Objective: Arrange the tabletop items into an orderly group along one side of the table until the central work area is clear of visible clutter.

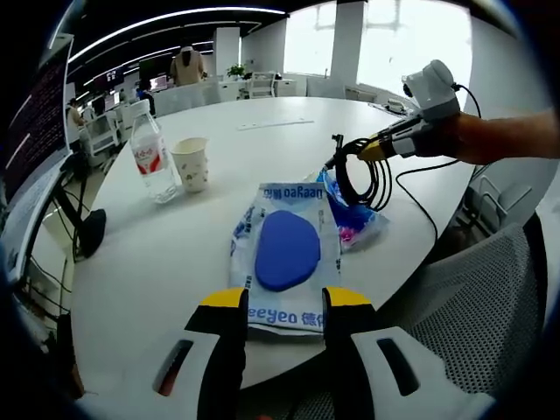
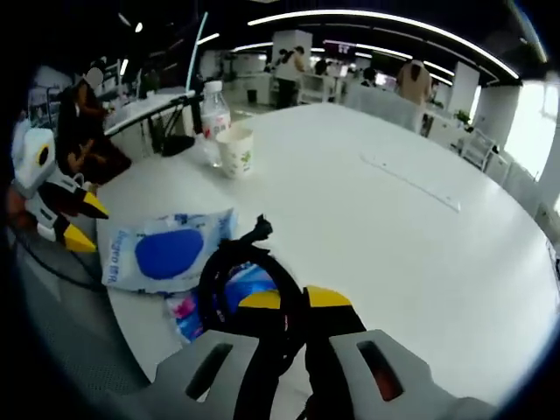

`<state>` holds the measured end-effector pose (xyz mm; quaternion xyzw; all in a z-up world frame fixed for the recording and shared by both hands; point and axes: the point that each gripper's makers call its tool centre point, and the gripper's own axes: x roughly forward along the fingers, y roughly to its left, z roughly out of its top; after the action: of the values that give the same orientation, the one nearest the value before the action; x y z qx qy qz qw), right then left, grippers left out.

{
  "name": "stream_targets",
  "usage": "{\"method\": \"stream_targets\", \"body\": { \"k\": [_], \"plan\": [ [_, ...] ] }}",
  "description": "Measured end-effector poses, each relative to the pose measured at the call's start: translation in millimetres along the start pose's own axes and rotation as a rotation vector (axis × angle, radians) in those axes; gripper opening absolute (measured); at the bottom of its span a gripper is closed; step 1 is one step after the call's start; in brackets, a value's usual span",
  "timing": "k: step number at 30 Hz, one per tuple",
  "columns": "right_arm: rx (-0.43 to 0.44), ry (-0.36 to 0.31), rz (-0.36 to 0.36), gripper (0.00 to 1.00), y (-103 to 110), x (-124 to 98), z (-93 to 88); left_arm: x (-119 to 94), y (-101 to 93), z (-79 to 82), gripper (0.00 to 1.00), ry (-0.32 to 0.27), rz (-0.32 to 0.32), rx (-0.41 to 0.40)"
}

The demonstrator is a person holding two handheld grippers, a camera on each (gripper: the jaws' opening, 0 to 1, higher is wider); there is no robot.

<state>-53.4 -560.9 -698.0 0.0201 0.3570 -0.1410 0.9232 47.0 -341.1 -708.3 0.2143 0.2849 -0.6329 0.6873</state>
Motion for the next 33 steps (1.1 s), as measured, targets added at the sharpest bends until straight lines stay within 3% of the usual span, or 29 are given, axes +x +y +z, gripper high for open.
{"method": "stream_targets", "body": {
  "k": [7,20,33],
  "plan": [
    [0.029,-0.013,-0.021,0.04,-5,-11,-2.0,0,-0.1,-0.3,0.32,0.001,0.0,0.0],
    [0.094,-0.028,-0.088,0.05,-34,-31,-6.8,-1,-0.9,-0.7,0.32,0.003,0.0,0.002],
    [0.152,-0.002,-0.143,0.05,-57,-44,-28.9,-1,0.7,-0.3,0.32,0.001,0.005,-0.004]
  ]
}}
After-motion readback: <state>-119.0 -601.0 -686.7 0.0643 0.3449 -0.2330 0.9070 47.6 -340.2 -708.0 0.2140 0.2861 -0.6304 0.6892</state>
